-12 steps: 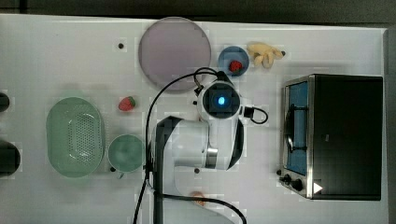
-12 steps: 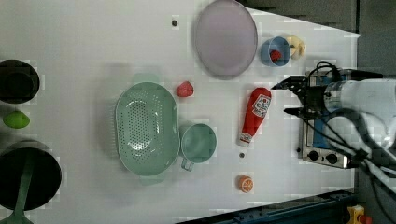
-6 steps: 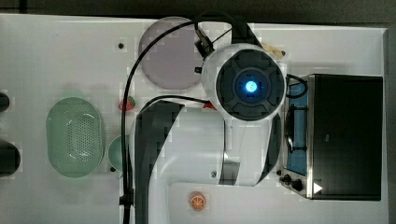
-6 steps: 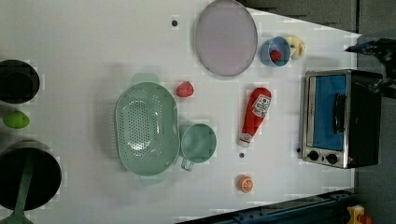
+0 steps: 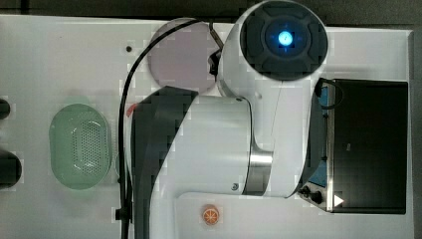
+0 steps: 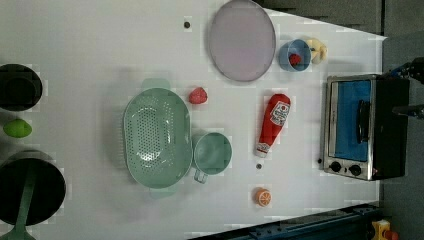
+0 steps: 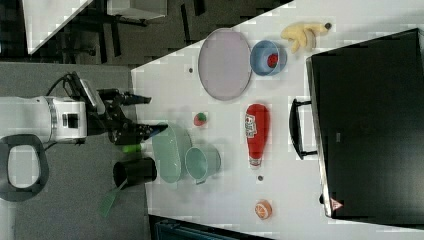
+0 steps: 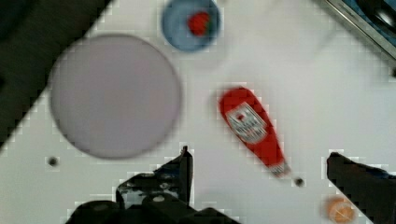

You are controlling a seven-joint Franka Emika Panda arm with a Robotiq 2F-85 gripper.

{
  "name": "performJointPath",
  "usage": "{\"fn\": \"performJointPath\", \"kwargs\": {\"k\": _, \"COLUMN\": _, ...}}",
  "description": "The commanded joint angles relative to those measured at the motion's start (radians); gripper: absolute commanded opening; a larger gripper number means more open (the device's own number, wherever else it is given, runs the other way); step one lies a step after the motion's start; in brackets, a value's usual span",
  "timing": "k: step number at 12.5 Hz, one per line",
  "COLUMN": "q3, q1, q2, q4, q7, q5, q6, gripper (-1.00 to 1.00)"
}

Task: Pick Ketchup from oven and place it on table.

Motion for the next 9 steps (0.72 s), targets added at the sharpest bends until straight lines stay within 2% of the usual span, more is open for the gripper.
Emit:
{"fn": "performJointPath", "kwargs": {"k": 1, "q3": -0.004, "q1": 0.012, "q2": -0.006, "q4": 0.107, "q7": 0.023, "q5": -0.001, "q6": -0.099, "gripper": 1.00}}
{"fn": "performJointPath", "kwargs": {"k": 4, "q3": -0.005, "q1": 0.012, "q2": -0.007, "q4": 0.148, "q7": 0.053, "q5": -0.035, "q6": -0.177, "gripper": 1.00}}
{"fn": "performJointPath", "kwargs": {"k": 9, "q3": -0.004, "q1": 0.012, "q2": -0.003, "q4": 0.148, "q7": 0.053, "q5": -0.035, "q6": -0.177, "gripper": 1.00}}
